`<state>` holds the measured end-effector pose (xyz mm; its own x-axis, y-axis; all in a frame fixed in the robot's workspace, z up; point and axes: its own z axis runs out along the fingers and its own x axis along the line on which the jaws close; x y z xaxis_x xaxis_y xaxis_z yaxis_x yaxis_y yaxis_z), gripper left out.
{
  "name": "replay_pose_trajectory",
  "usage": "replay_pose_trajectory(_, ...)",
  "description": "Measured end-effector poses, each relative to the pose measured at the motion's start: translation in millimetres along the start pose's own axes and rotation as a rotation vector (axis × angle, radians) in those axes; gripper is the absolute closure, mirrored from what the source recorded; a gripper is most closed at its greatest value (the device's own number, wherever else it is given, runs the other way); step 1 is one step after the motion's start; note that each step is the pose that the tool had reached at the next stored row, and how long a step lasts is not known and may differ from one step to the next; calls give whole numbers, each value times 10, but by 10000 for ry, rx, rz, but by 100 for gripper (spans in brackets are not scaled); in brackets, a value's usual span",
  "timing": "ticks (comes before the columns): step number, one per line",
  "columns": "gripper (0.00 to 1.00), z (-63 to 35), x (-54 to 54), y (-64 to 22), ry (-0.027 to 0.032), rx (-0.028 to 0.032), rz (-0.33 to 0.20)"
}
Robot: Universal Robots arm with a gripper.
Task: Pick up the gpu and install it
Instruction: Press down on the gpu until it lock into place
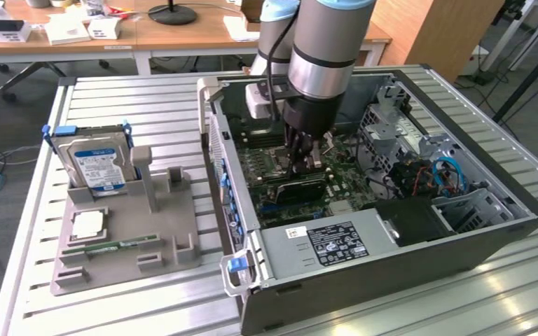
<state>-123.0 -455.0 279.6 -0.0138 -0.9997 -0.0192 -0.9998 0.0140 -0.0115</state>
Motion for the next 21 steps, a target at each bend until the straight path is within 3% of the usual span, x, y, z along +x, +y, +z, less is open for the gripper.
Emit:
replay_pose_trajectory(13,90,-207,-4,-3,-3,1,0)
replay_pose_trajectory(21,90,-213,-4,-50,-2,-1,1)
